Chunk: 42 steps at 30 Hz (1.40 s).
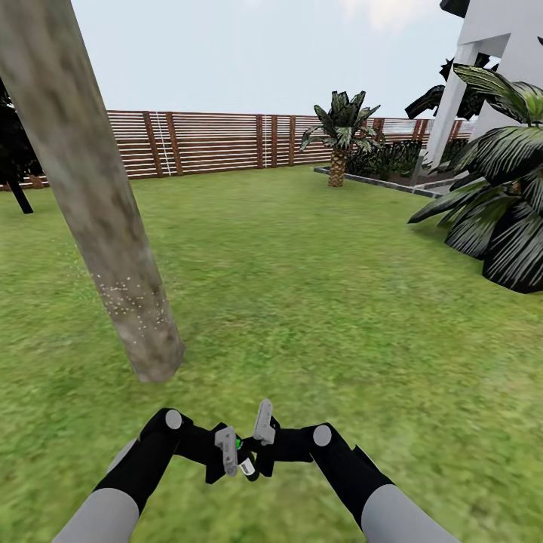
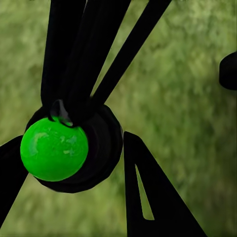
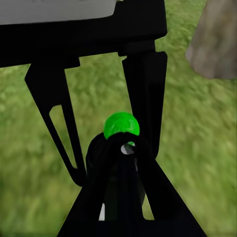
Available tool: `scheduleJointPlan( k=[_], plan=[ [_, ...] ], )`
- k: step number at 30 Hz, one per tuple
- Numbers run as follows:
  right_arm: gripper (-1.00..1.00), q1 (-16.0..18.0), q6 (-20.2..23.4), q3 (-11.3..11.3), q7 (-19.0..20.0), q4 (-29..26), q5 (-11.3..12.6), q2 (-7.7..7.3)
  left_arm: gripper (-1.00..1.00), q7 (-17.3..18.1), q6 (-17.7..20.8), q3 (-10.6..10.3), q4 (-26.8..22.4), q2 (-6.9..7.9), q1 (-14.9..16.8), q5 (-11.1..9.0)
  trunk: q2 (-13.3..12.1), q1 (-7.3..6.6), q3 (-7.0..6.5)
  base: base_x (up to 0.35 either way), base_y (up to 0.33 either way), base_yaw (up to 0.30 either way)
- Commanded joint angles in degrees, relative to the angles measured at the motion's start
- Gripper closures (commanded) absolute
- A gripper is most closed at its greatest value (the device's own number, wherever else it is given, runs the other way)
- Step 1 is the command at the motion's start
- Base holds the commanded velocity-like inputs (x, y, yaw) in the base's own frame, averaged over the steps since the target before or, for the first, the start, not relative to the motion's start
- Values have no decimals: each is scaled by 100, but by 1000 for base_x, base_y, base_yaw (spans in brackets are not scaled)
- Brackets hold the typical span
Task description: In the garden, pick up the pesticide atomizer on the floor and spray pesticide onto both trees until each tree trunk is fully covered.
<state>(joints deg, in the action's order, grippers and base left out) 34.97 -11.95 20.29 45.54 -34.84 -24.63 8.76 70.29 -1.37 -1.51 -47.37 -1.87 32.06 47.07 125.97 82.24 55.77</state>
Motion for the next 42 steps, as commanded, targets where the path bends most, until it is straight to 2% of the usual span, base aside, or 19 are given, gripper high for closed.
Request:
scheduleJointPlan(
  k=[1, 13, 17, 19, 26, 27, 29, 32, 33, 34, 36, 37, 38, 39, 40, 41, 42],
  plan=[
    [100, 1, -36, -8, 0, -5, -53, 3, 100, 20, -21, 1, -9, -10, 2, -4, 2, -1, 5, 0, 0, 0],
    [100, 1, -44, -17, -1, 118, -50, 3, 100, 20, -21, -2, -6, -10, 2, -5, 2, -1, 5, 0, 0, 0],
    [100, 1, -44, -17, -1, 118, -50, 3, 100, 5, -21, -7, 258, 71, 8, 90, 2, -1, 5, 0, 0, 0],
    [100, 1, -44, -17, -1, 112, -50, 3, 100, -1, -21, -8, 301, 192, 10, 120, 2, -1, 5, 0, 0, 0],
    [100, 1, -42, -17, 4, 109, -50, 3, 100, -14, -4, -12, 317, 789, 8, 136, 2, -1, 5, 0, 0, 0],
    [-100, 1, -43, -17, 3, 109, -50, 3, 100, -15, -4, -13, 316, 886, 5, 136, 2, -1, 5, 0, 0, 0],
    [-100, 1, -44, -17, 2, 112, -50, 0, 100, -15, -4, -9, 316, 1054, -2, 136, 2, -1, 5, 0, 0, 0],
    [-100, 1, -47, -17, 0, 121, -50, -17, 100, -37, -8, -10, 309, 1384, -58, 129, 2, -1, 5, 0, 0, 0],
    [-100, 1, -52, -17, -7, 132, -50, -39, 100, -53, -5, 7, 309, 1445, -67, 128, 2, -1, 5, 0, 0, 0],
    [-100, 1, -58, -17, -29, 204, -49, -151, 100, -114, 21, 47, 308, 1513, -63, 122, 2, -1, 5, 0, 0, 0],
    [-100, 1, -73, -37, -144, 466, -30, -371, 100, -438, 57, 289, 313, 1595, -76, 74, 2, -1, 5, 0, 0, 0],
    [-100, 1, -80, -99, -441, 728, -13, -529, 100, -793, 68, 655, 324, 1590, -83, 43, 2, -1, 5, 0, 0, 0],
    [-100, 1, -91, -241, -912, 1024, 8, -695, 100, -1147, 76, 1090, 366, 1567, -106, 3, 2, -1, 5, 0, 0, 0],
    [-100, 1, -109, -485, -1509, 1361, 68, -825, 100, -1481, 77, 1578, 524, 1488, -147, -102, 2, -1, 5, 0, 0, 0],
    [-100, 1, -147, -674, -1922, 1603, 126, -878, 100, -1715, 66, 1939, 714, 1405, -175, -227, 2, -1, 5, 0, 0, 0],
    [-100, -1, -327, -953, -2533, 2013, 220, -930, 100, -2173, 31, 2577, 1110, 1293, -218, -483, 2, -1, 5, 0, 0, 0],
    [-100, -4, -604, -1146, -3010, 2404, 284, -961, 100, -2675, -5, 3125, 1483, 1234, -285, -707, 2, -1, 5, 0, 0, 0]
  ],
)
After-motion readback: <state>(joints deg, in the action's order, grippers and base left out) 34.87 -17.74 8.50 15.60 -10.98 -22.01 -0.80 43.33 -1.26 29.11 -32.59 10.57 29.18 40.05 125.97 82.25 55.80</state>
